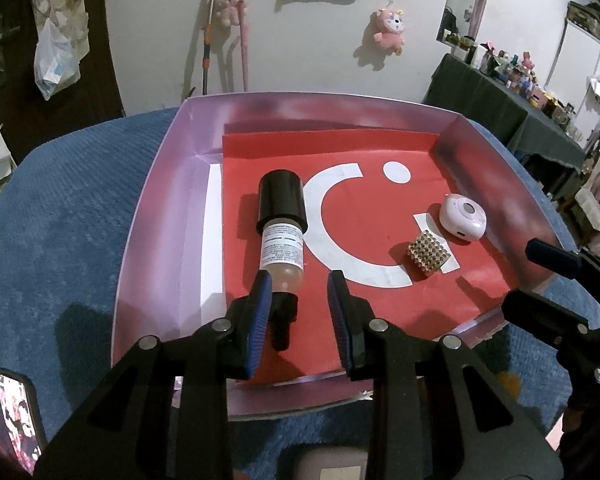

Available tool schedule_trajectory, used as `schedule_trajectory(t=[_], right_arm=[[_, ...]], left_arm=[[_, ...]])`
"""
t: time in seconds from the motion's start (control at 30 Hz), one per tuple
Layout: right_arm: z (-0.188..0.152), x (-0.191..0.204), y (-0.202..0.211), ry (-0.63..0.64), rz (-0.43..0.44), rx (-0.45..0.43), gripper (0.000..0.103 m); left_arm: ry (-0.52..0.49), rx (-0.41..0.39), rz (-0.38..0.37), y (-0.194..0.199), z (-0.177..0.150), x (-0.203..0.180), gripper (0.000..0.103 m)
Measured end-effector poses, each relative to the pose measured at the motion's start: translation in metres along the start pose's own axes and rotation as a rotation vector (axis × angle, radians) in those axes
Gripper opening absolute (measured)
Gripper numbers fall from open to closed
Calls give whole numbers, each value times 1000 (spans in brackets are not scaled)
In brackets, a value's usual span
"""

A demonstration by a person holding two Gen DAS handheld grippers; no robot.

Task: Organize rigid objects
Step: 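Open the right tool to release the metal cylinder while the left tool releases the bottle, then withdraw both tools up out of the box toward the objects on the table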

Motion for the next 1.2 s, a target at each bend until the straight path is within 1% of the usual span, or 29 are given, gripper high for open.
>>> schedule_trajectory(t=[0.03, 0.07, 0.1, 0.17, 0.3, 0.37, 0.43, 0.47, 0.5, 0.57, 0.6, 0.63, 0.7, 0.73, 0.83, 1.03, 1.2], right_arm=[[0, 1, 0, 0, 0, -1, 85], [-1, 1, 1, 0, 1, -3, 85], [-1, 2, 2, 0, 2, -5, 85], [-2, 3, 3, 1, 2, -6, 85], [-3, 3, 5, 1, 3, -9, 86], [-3, 4, 5, 2, 4, -12, 87], [-4, 5, 7, 4, 5, -15, 92], [-4, 6, 8, 7, 6, -16, 93], [-5, 6, 8, 9, 6, -15, 93], [-5, 7, 10, 11, 7, -16, 93], [-6, 8, 10, 12, 8, -16, 95], [-6, 8, 11, 12, 9, -17, 98], [-6, 9, 13, 16, 11, -20, 100], [-6, 10, 13, 18, 12, -20, 101], [-8, 12, 15, 22, 13, -22, 103], [-10, 16, 19, 32, 14, -25, 103], [-13, 21, 22, 46, 9, -38, 103]], left_arm=[[1, -2, -2, 1, -1, 0, 39], [3, -5, -8, 1, -1, 1, 65], [7, -9, -17, 3, -1, 1, 74], [15, -24, -58, 8, -2, 1, 76], [-13, -55, -3, 16, -2, -3, 76], [-6, -54, -13, 17, -2, -1, 76], [1, -55, -18, 19, -2, 1, 76], [3, -58, -18, 21, -2, 2, 77], [4, -60, -17, 22, -2, 3, 79], [4, -68, -17, 25, -2, 4, 93], [5, -74, -18, 27, -3, 4, 96], [6, -78, -20, 29, -3, 4, 98], [6, -86, -23, 32, -4, 4, 98], [5, -88, -26, 34, -4, 4, 98], [3, -96, -23, 37, -6, 4, 103], [-2, -140, 34, 45, -12, 5, 103], [4, -189, 50, 56, -15, 10, 103]])
Point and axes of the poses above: each gripper's, at about its wrist camera, not at the fingertips, and y roughly against the way its jaws point, x to its left, z to its top, the point moved 2 cm from there along -y, roughly the way its jaws point, and after that the axes turned 10 degrees about z, right-handed, at the moved point
